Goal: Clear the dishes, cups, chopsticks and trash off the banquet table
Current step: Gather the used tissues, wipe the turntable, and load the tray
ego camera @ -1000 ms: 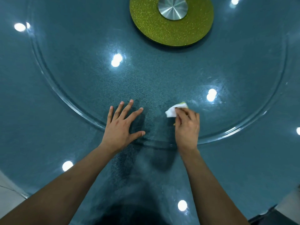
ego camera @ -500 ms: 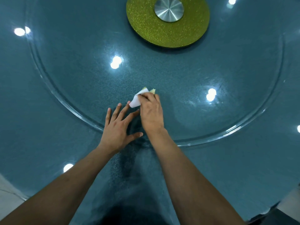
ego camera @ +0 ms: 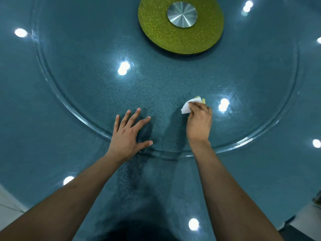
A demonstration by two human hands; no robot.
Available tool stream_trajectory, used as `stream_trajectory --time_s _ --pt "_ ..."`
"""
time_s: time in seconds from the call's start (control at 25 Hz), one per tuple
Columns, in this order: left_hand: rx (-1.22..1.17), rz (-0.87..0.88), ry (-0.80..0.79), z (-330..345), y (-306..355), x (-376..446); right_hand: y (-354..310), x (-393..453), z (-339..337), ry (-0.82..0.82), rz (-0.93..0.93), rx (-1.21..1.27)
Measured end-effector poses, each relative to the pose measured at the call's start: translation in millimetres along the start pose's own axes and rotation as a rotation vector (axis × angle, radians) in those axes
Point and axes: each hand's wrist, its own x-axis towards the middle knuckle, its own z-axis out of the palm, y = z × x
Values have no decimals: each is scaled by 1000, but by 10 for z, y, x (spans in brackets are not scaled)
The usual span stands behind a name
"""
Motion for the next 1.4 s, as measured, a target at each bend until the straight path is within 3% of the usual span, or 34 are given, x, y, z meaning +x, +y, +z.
stream_trajectory --time_s 0.24,0.32,0.52,0.68,0.8,0.96,1.4 --pt "1 2 21 -20 -10 8 -459 -789 209 -166 -342 76" --pt "-1 -3 17 -37 -13 10 -373 -879 151 -195 -376 53" --pt "13 -19 -45 -119 22 -2 -45 -881 -77 -141 -130 41" --pt "51 -51 -74 -177 152 -3 -127 -881 -174 -151 -110 52" --pt "69 -57 -71 -172 277 -96 -87 -897 -312 -59 -124 76" --pt "-60 -12 -52 -195 441 -328 -40 -1057 -561 59 -90 85" --pt "-173 224 50 -386 1086 -923 190 -1820 -1047 181 99 217"
